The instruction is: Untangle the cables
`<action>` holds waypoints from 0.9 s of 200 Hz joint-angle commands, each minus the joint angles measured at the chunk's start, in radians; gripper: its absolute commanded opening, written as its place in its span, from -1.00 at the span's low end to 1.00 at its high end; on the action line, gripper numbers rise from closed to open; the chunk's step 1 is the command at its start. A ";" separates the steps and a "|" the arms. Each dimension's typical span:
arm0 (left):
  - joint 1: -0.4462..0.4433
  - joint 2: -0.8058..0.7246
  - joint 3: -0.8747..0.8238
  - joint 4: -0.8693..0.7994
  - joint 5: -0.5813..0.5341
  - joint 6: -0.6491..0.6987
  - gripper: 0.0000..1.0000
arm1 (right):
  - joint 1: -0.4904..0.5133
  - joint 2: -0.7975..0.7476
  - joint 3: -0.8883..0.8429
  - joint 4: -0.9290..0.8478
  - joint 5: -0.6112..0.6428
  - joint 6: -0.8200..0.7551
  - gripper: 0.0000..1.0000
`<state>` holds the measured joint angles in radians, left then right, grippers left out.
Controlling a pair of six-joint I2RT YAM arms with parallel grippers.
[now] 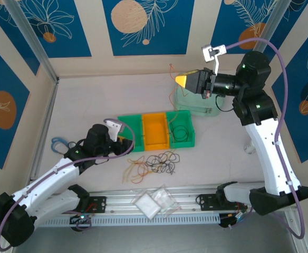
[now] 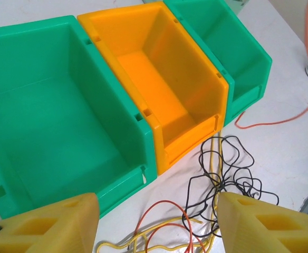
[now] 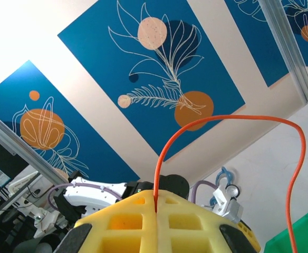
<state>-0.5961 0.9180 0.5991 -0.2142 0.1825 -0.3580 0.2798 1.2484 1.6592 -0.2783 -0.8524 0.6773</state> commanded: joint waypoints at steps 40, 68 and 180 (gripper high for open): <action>-0.007 -0.013 0.031 -0.053 -0.035 0.037 0.21 | -0.006 0.117 0.023 0.180 -0.040 0.116 -1.00; -0.006 -0.019 0.025 -0.063 -0.047 0.042 0.22 | -0.005 0.162 0.018 0.180 -0.023 0.102 -1.00; -0.003 -0.031 0.030 -0.090 -0.095 0.054 0.32 | 0.079 0.277 -0.243 0.185 0.038 0.051 -1.00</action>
<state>-0.5980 0.9039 0.5995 -0.2779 0.1169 -0.3279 0.3317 1.5108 1.4685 -0.1139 -0.8188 0.7410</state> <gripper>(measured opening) 0.654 0.053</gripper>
